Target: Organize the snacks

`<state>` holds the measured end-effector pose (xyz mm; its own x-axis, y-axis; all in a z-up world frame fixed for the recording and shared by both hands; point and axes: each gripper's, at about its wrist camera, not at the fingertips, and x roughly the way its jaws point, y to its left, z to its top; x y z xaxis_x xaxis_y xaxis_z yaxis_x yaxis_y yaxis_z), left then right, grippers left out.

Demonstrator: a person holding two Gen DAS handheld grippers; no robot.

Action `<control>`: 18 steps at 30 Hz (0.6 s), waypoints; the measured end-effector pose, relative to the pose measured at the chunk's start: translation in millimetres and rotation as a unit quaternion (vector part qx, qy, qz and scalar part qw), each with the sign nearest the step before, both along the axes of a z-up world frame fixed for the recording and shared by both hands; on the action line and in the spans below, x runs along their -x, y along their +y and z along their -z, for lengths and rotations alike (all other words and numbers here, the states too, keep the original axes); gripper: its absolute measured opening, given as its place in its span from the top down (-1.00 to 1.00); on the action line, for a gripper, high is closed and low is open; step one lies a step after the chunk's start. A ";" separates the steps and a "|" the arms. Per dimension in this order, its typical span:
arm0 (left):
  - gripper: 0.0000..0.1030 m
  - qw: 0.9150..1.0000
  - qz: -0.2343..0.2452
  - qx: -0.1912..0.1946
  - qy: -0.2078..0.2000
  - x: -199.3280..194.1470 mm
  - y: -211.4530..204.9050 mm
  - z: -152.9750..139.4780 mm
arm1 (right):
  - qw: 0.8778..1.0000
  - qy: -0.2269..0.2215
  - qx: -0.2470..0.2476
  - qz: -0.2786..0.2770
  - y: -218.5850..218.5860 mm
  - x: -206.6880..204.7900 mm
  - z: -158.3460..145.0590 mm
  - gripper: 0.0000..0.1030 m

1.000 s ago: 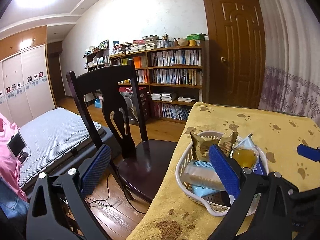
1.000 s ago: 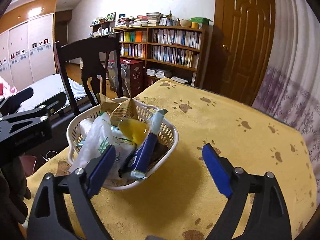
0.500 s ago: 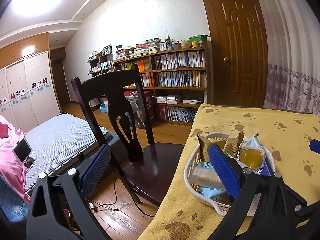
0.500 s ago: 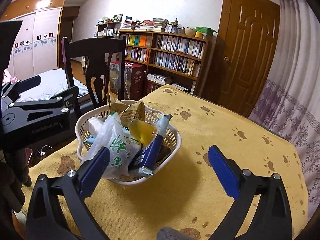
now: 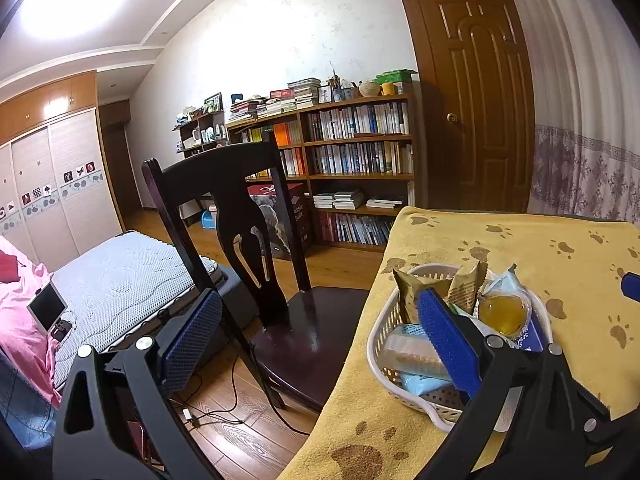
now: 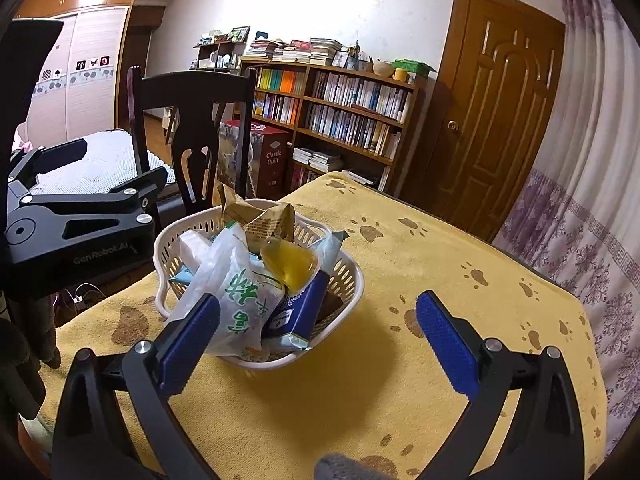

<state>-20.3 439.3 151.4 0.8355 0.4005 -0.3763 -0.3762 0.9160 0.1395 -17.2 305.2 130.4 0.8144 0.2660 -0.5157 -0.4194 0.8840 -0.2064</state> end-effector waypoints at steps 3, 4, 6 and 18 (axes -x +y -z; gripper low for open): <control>-0.94 1.000 0.002 -0.001 0.000 -0.3 0.0 0.3 | 1.000 0.002 -0.001 -0.001 0.3 0.4 -0.3 -0.90; -0.94 1.000 0.002 -0.001 0.001 -0.3 -0.1 0.3 | 1.000 0.003 -0.001 -0.002 0.3 0.4 -0.3 -0.90; -0.94 1.000 0.002 -0.002 0.001 0.2 0.1 0.2 | 1.000 0.004 -0.001 -0.003 0.4 0.2 -0.4 -0.90; -0.94 1.000 0.005 -0.005 0.002 -0.6 -3.1 0.7 | 1.000 -0.002 0.000 -0.003 -1.5 3.2 1.5 -0.90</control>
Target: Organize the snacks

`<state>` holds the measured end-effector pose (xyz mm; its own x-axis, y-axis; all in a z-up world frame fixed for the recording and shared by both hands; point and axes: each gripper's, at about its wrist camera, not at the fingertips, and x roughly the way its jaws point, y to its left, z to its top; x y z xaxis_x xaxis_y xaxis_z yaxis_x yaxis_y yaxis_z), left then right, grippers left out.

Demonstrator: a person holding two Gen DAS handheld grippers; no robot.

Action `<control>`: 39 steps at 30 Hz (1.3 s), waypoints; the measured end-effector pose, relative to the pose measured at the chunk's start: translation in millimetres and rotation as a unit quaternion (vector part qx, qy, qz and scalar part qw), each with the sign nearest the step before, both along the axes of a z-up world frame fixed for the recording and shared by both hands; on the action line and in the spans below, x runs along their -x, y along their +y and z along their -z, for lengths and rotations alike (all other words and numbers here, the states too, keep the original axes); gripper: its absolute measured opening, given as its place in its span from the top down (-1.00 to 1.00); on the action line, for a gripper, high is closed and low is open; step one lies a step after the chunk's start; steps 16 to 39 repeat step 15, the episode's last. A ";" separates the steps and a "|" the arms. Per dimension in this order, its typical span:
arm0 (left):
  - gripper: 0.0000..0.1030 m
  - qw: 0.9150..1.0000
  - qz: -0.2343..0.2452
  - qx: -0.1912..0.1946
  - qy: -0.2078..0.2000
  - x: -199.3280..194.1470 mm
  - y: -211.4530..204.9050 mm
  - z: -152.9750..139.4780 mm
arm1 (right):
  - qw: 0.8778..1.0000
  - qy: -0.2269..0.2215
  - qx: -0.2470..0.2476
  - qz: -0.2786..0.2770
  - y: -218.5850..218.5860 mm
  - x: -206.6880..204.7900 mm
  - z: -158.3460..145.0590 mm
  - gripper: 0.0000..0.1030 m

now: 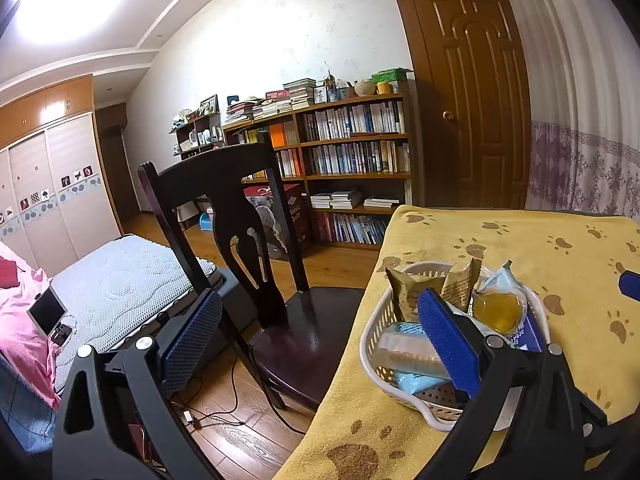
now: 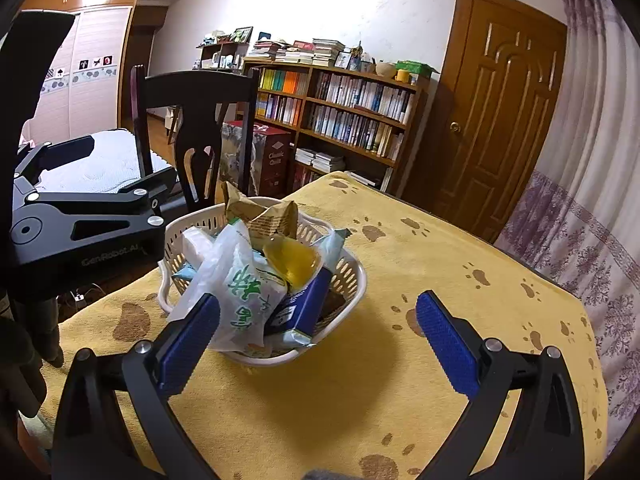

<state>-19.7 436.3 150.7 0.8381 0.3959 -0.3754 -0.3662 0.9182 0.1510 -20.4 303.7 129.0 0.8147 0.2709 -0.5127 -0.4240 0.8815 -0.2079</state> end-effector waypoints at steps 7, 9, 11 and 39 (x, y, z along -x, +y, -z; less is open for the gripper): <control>-0.94 1.000 0.004 -0.006 0.001 0.6 -8.2 0.0 | 1.000 0.004 -0.003 0.022 -14.2 -2.2 1.3 -0.90; -0.94 1.000 0.009 -0.009 0.001 1.2 -14.2 -1.3 | 1.000 0.007 -0.001 0.028 -19.6 -2.0 2.5 -0.90; -0.94 1.000 0.014 -0.012 0.001 1.8 -21.0 -2.4 | 0.999 0.013 0.001 0.034 -26.7 -1.8 4.6 -0.90; -0.94 0.999 0.040 -0.007 0.005 4.9 -40.3 -3.0 | 0.998 0.025 0.003 0.060 -53.1 -1.4 11.3 -0.90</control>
